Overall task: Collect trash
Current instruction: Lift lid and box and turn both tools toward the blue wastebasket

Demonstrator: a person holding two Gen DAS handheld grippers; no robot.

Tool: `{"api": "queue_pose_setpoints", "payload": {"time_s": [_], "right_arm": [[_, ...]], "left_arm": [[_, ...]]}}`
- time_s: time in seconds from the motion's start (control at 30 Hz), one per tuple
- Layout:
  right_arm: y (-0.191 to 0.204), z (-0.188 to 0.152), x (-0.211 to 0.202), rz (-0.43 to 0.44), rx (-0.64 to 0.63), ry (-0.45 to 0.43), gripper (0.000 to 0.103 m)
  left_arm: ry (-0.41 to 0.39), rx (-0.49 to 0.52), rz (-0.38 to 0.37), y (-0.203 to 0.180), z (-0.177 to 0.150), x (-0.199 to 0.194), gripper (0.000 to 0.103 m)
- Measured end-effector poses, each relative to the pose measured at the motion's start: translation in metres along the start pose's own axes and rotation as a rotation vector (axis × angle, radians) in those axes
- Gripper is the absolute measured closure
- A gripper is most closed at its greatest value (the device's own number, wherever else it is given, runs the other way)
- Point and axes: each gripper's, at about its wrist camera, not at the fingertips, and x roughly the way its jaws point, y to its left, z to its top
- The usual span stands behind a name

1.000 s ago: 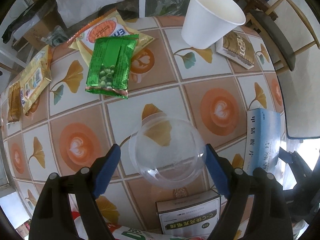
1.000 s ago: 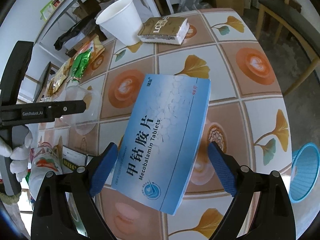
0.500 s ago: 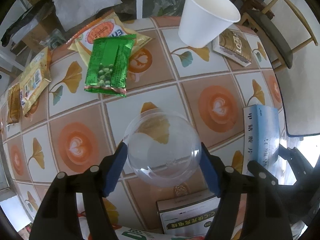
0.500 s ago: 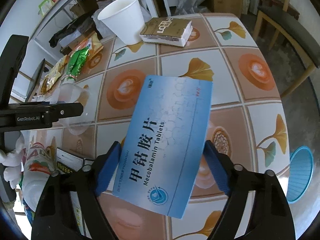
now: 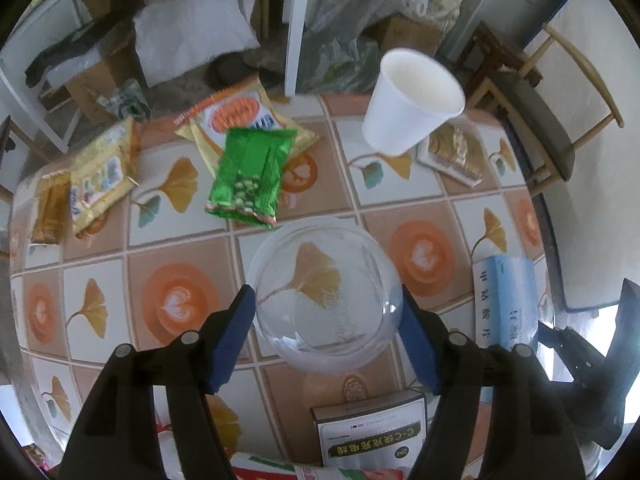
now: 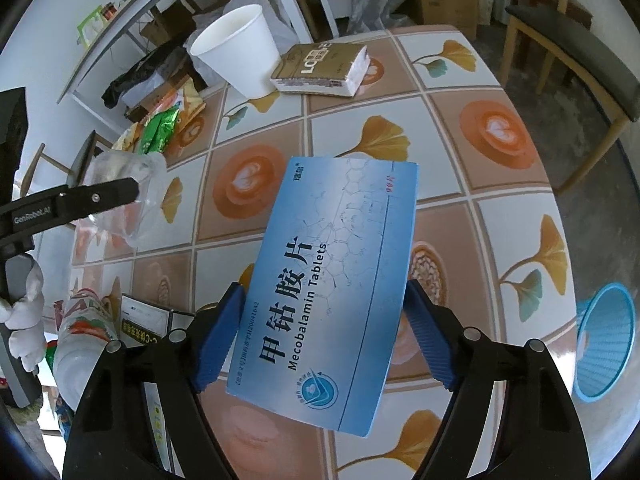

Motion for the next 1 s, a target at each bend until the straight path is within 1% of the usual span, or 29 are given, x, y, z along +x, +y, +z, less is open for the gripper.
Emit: {"api": "queue_pose_setpoints", "payload": {"time_s": [0.13, 0.27, 0.37, 0.47, 0.63, 0.7, 0.83, 0.9, 0.93, 1.0], "right_arm": [[-0.005, -0.003, -0.010, 0.015, 0.007, -0.016, 0.028], [-0.014, -0.010, -0.029, 0.047, 0.022, -0.040, 0.029], [-0.021, -0.018, -0.043, 0.064, 0.030, -0.058, 0.029], [-0.027, -0.029, -0.052, 0.074, 0.039, -0.061, 0.029], [-0.032, -0.054, -0.061, 0.061, 0.031, -0.047, 0.029], [-0.034, -0.071, -0.064, 0.046, 0.017, -0.034, 0.029], [-0.039, -0.105, -0.070, 0.000, -0.010, -0.023, 0.029], [-0.042, -0.122, -0.073, -0.005, -0.024, -0.017, 0.029], [-0.045, -0.131, -0.074, -0.009, -0.027, -0.015, 0.029], [-0.050, -0.142, -0.075, -0.027, -0.024, -0.009, 0.029]], "left_arm": [[-0.074, -0.003, -0.018, -0.002, -0.006, -0.027, 0.035], [-0.145, 0.018, -0.042, -0.012, -0.018, -0.058, 0.035], [-0.202, 0.026, -0.105, -0.020, -0.035, -0.089, 0.035], [-0.247, 0.036, -0.163, -0.032, -0.054, -0.112, 0.035], [-0.263, 0.071, -0.228, -0.055, -0.094, -0.126, 0.035], [-0.279, 0.075, -0.250, -0.062, -0.114, -0.129, 0.035], [-0.273, 0.087, -0.297, -0.077, -0.153, -0.126, 0.035], [-0.256, 0.092, -0.328, -0.085, -0.174, -0.120, 0.035], [-0.257, 0.092, -0.329, -0.088, -0.185, -0.118, 0.035], [-0.273, 0.106, -0.304, -0.096, -0.207, -0.114, 0.035]]}}
